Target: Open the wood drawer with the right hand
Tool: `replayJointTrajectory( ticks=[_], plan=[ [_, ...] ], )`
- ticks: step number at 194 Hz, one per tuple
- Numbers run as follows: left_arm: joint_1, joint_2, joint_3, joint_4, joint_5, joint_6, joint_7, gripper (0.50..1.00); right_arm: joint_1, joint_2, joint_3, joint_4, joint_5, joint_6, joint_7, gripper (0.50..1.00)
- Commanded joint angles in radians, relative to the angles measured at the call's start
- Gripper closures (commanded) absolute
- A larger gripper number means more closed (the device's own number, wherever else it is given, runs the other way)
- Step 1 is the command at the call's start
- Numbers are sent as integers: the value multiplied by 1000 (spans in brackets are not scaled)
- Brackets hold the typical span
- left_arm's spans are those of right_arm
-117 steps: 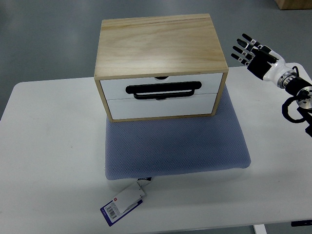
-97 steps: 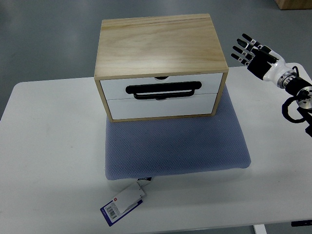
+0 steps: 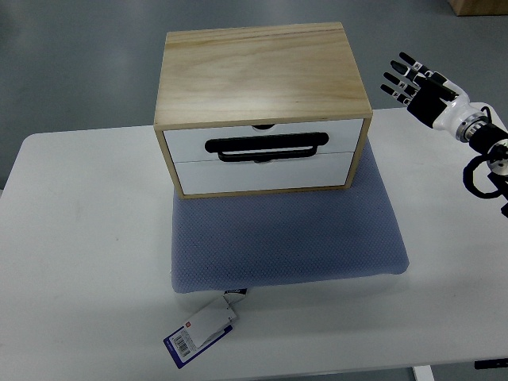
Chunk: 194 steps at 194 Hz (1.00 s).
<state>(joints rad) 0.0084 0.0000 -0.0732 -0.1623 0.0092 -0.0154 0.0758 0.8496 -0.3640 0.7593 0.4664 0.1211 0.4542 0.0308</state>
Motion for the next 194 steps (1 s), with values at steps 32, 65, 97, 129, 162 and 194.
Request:
replayJointTrajectory(
  ticks=[32,65,97,129,162,194],
  plan=[
    [-1,0,0,0,0,0,1,500,-4,-26,-5,-2,-6,1,6,550],
    [-1,0,0,0,0,0,1,500,-12,-49,-12,0,-8,20,0,550],
    [-1,0,0,0,0,0,-1,500,-7,-105,-12,-2,-63,3,0,550],
    [-1,0,0,0,0,0,1,500,-12,-133,-14,-6,-78,11,4,550],
    [-1,0,0,0,0,0,-1,500,0,-197,-15,-8,-202,-2,38,552],
    [-1,0,0,0,0,0,-1,500,-3,-233,-18,-3,-290,-45,110,554]
  ],
)
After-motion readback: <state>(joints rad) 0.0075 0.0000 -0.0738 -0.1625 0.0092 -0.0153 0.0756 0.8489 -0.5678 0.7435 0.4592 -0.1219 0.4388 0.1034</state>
